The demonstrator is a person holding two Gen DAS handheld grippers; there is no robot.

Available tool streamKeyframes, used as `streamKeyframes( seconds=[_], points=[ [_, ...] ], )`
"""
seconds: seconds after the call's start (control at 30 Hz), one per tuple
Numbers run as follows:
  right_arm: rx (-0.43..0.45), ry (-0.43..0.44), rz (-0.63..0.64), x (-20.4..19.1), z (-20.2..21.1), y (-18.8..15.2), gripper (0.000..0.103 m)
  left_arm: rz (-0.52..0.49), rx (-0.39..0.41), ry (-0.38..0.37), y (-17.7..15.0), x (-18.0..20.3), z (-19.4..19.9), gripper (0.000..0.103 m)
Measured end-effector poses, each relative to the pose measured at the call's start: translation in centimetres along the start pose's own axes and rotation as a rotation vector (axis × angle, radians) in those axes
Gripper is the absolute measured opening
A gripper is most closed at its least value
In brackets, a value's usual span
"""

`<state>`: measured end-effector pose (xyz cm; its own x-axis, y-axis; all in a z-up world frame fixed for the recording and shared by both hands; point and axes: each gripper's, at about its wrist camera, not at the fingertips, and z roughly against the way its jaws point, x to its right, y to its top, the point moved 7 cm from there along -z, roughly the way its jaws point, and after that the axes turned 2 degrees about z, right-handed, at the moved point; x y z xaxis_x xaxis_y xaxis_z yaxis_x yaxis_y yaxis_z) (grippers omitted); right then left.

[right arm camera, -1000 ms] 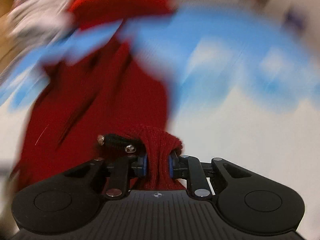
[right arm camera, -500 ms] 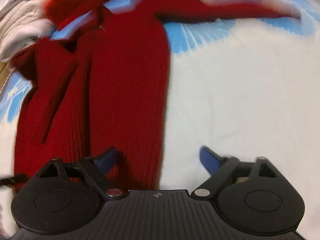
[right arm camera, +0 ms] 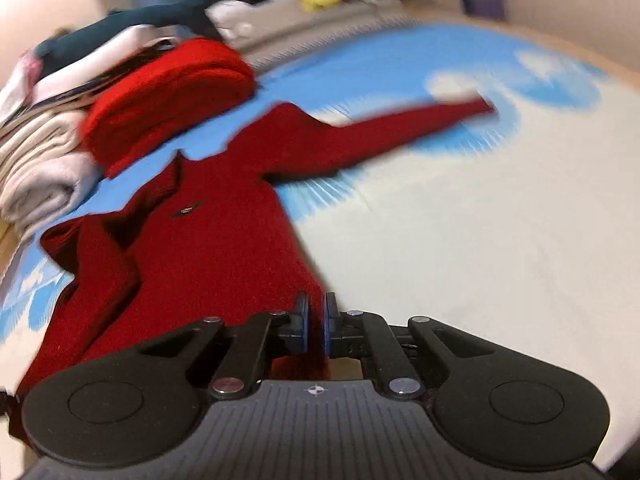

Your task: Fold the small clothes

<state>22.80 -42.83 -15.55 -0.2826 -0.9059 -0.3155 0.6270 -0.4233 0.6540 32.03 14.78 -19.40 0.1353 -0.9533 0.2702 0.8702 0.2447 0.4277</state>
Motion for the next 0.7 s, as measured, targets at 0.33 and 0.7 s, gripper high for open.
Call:
streamKeyframes(
  seconds=[0.33,0.7],
  points=[
    [-0.163,-0.120,0.173,-1.9,-2.1,-4.5,0.006,-0.138,-0.030,0.040,-3.3,0.4,1.8,0.018],
    [0.108,-0.204,0.236,-5.8,1.7,-0.7,0.059,-0.216,0.210,-0.057,1.0,8.1,8.0,0.103]
  ],
)
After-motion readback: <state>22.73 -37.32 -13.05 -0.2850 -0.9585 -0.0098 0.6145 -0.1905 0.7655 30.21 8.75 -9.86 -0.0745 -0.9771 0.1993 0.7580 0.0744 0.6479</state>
